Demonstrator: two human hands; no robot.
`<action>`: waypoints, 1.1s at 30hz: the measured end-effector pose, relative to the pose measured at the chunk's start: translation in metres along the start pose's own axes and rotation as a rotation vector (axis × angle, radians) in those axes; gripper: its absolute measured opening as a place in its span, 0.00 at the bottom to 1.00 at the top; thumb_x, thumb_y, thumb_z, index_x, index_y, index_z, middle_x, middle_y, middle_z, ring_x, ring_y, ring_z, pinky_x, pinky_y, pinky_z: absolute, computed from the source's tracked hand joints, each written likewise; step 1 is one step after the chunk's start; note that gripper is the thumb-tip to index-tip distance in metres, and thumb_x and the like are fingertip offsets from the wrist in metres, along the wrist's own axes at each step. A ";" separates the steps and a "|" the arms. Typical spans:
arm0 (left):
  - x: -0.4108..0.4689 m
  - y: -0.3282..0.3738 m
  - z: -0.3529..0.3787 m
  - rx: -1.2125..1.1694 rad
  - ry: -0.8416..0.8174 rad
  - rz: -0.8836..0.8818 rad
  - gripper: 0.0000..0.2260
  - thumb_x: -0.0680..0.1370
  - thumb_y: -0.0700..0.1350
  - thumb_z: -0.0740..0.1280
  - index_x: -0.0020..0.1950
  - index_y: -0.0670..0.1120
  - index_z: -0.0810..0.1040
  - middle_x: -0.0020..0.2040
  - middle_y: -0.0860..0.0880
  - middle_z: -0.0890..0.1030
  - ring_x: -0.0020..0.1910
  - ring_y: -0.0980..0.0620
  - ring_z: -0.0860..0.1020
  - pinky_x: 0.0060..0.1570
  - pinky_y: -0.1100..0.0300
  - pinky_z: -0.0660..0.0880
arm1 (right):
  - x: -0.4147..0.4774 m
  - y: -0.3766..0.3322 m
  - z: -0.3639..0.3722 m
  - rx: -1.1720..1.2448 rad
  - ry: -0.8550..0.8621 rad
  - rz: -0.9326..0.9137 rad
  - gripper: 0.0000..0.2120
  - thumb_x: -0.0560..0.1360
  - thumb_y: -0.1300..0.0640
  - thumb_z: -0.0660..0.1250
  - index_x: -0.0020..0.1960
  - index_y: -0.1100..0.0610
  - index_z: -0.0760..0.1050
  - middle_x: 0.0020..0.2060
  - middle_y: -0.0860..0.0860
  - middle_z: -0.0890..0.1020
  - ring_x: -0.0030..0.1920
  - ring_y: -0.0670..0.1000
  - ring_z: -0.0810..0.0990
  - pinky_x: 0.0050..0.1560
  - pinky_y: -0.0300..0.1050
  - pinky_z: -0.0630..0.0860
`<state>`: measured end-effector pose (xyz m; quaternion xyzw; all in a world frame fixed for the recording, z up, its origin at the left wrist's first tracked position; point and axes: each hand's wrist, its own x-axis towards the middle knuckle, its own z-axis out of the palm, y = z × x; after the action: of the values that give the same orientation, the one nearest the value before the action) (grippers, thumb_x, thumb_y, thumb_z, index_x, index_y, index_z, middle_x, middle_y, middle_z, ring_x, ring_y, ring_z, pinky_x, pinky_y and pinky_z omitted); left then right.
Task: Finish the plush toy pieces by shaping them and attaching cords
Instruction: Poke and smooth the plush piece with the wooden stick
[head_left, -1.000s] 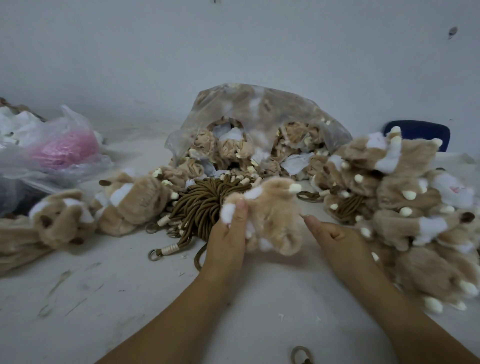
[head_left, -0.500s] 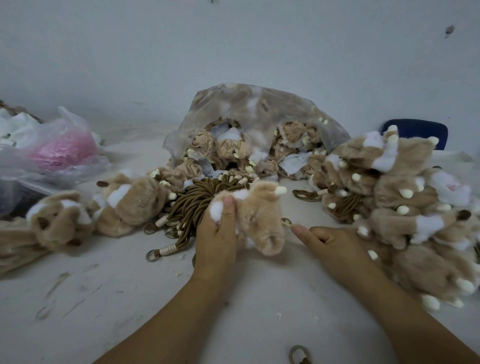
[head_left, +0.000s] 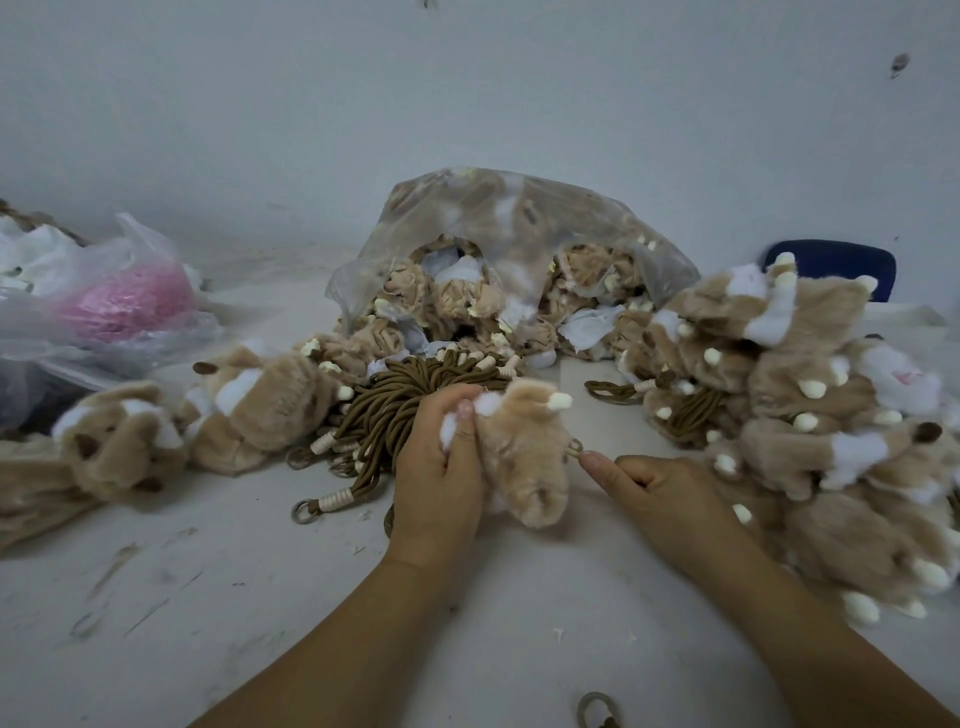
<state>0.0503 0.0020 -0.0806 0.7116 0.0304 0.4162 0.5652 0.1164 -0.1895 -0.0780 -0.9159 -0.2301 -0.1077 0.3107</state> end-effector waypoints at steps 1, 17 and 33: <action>0.001 -0.001 -0.001 0.012 0.004 0.008 0.11 0.83 0.43 0.59 0.52 0.60 0.74 0.50 0.63 0.78 0.51 0.69 0.75 0.47 0.77 0.69 | 0.000 0.001 0.000 -0.006 -0.003 -0.010 0.32 0.66 0.25 0.52 0.31 0.56 0.59 0.22 0.48 0.61 0.25 0.46 0.62 0.30 0.45 0.60; 0.000 0.004 0.004 0.029 -0.204 -0.155 0.11 0.74 0.55 0.73 0.50 0.57 0.74 0.48 0.56 0.81 0.46 0.62 0.79 0.45 0.64 0.77 | -0.002 -0.001 0.003 0.107 -0.008 0.016 0.32 0.64 0.25 0.52 0.28 0.55 0.59 0.19 0.46 0.65 0.23 0.44 0.64 0.26 0.39 0.60; 0.001 0.004 0.000 -0.058 -0.193 -0.116 0.10 0.75 0.60 0.63 0.40 0.55 0.76 0.36 0.61 0.80 0.35 0.63 0.78 0.34 0.68 0.74 | -0.003 0.003 -0.001 0.127 -0.019 -0.099 0.34 0.67 0.26 0.57 0.30 0.58 0.57 0.24 0.49 0.59 0.26 0.44 0.59 0.29 0.45 0.58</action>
<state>0.0490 0.0016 -0.0767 0.7289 0.0048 0.3131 0.6088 0.1150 -0.1932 -0.0794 -0.8829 -0.2844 -0.0993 0.3603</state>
